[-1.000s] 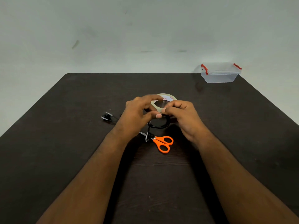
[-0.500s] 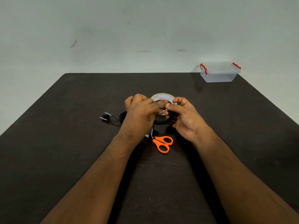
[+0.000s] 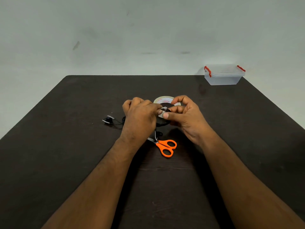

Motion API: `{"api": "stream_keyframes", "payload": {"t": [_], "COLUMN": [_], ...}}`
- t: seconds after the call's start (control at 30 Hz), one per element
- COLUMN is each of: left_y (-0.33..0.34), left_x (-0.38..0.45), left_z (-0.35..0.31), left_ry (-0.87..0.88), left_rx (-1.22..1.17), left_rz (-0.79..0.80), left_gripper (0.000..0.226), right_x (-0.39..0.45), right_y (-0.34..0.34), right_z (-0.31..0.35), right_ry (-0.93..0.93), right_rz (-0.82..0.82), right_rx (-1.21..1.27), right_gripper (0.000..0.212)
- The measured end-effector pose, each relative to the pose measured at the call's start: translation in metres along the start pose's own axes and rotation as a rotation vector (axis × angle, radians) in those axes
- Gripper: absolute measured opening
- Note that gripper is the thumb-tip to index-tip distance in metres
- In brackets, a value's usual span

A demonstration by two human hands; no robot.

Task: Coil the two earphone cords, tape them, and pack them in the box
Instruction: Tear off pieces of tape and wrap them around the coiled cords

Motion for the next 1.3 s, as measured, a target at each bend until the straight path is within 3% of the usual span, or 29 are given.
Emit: {"api": "stream_keyframes", "payload": {"t": [0.17,0.27,0.37,0.53,0.7,0.77,1.03,1.17,1.3], "left_y": [0.001,0.007,0.018,0.025,0.019,0.018,0.015,0.014,0.012], "left_x": [-0.001,-0.001,-0.002,-0.007,-0.008,-0.007,-0.004,-0.002,0.001], "left_z": [0.0,-0.001,0.007,0.004,-0.001,0.002,0.013,0.015,0.015], "left_ry": [-0.043,-0.176,-0.355,-0.511,-0.573,-0.609,-0.53,-0.455,-0.31], "left_rx": [-0.048,-0.143,-0.385,-0.928,-1.073,-1.111,-0.92,-0.893,-0.775], "left_rz": [0.051,0.136,0.272,0.482,0.528,0.527,0.491,0.511,0.448], "left_gripper": [0.014,0.015,0.022,0.031,0.032,0.029,0.022,0.028,0.017], "right_x": [0.001,0.002,0.002,-0.004,-0.006,-0.006,-0.004,-0.003,0.001], "right_y": [-0.002,-0.007,-0.006,-0.001,0.004,0.004,0.0,-0.005,-0.008], "right_z": [0.011,0.011,0.015,0.024,0.023,0.024,0.025,0.017,0.006], "right_ry": [-0.221,-0.317,-0.415,-0.669,-0.874,-0.888,-0.858,-0.646,-0.436], "right_rz": [0.011,0.014,0.004,0.007,0.018,0.012,0.068,0.017,-0.007], "right_rx": [-0.265,-0.479,-0.646,-0.852,-0.947,-0.917,-0.813,-0.665,-0.554], "right_gripper": [0.042,0.043,0.039,0.034,0.027,0.016,0.007,0.005,0.004]}}
Point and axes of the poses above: each hand's wrist, its own x-axis towards the middle knuckle, its own y-axis out of the palm, z = x × y, the point moved 5 cm from there along x, towards the middle knuckle, and after that the axes turned 6 degrees about -y, right-handed, at the moved point
